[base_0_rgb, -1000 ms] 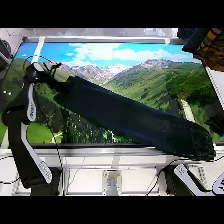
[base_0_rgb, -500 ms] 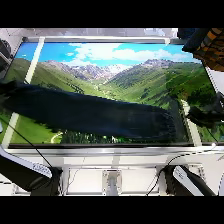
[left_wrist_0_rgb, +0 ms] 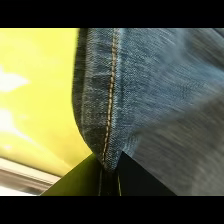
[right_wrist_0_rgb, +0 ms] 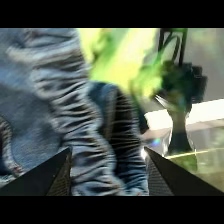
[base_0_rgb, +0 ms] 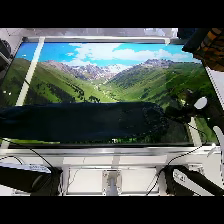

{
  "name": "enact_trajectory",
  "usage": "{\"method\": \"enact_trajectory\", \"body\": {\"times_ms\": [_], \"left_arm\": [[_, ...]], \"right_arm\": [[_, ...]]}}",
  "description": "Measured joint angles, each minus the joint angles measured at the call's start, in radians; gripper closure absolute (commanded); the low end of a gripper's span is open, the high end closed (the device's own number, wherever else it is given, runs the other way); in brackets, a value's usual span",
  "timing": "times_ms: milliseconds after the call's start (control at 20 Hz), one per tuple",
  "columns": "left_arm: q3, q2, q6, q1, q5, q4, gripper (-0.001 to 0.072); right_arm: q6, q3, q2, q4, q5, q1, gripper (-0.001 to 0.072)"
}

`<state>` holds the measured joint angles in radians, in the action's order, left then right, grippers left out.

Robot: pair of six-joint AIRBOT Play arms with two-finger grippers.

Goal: Fold the clothes and pants, and hang the long-sleeved shirts on hangers.

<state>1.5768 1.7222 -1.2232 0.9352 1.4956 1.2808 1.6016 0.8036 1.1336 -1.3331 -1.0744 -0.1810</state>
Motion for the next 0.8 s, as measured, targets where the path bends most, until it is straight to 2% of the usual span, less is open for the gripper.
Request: {"method": "enact_trajectory", "body": {"times_ms": [50,200,300,350,400,650,750,800], "left_arm": [[-0.006,-0.003,0.017,0.003,0.010,-0.018,0.0676],[-0.016,-0.007,0.044,-0.012,0.026,-0.051,0.0676],[-0.019,-0.008,0.052,-0.034,0.032,-0.064,0.0676],[-0.020,-0.009,0.054,-0.047,0.034,-0.065,0.0676],[-0.021,-0.009,0.057,-0.060,0.034,-0.069,0.0676],[-0.022,-0.009,0.063,-0.107,0.038,-0.055,0.0676],[-0.022,-0.010,0.064,-0.115,0.047,-0.012,0.0676],[-0.022,-0.010,0.064,-0.117,0.051,0.012,0.0676]], "right_arm": [[0.000,0.000,0.005,-0.002,-0.003,0.022,0.0216],[0.011,0.002,0.033,-0.030,-0.033,0.082,0.0283],[0.041,0.002,0.058,-0.065,-0.043,0.100,0.0354],[0.057,0.003,0.070,-0.083,-0.042,0.105,0.0418],[0.077,0.006,0.084,-0.111,-0.039,0.109,0.0423],[0.161,0.095,0.182,-0.303,-0.037,0.089,0.0415],[0.176,0.164,0.222,-0.346,-0.045,0.068,0.0259],[0.176,0.203,0.237,-0.360,-0.056,0.059,0.0258]]}}
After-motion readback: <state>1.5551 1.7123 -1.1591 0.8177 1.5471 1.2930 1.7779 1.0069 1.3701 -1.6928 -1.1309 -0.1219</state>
